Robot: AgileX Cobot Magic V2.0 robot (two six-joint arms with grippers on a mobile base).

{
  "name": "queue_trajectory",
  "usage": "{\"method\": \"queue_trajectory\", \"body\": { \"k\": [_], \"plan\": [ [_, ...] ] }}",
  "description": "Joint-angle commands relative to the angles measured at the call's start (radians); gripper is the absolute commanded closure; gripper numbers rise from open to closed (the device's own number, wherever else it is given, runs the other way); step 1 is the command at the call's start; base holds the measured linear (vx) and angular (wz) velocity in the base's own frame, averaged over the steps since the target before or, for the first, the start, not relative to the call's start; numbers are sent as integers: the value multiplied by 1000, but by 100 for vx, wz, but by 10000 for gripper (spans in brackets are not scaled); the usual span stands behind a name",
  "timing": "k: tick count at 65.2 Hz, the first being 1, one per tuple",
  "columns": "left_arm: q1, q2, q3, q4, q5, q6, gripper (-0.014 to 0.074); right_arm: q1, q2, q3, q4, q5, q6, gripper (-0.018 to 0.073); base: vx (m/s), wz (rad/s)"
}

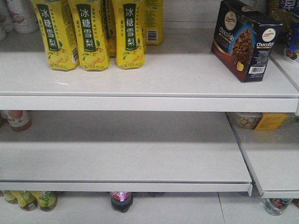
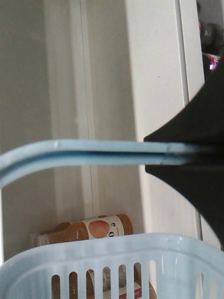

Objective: Left arm holds basket, right arm returns cookies

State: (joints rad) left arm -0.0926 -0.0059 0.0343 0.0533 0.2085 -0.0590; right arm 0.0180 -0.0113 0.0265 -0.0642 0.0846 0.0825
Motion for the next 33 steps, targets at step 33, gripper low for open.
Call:
{"method": "queue_trajectory", "body": {
  "k": [33],
  "plan": [
    [3,-23,10,16,-100,11,603,-2,-10,3,-15,-69,10,568,0,0]
  ]
}}
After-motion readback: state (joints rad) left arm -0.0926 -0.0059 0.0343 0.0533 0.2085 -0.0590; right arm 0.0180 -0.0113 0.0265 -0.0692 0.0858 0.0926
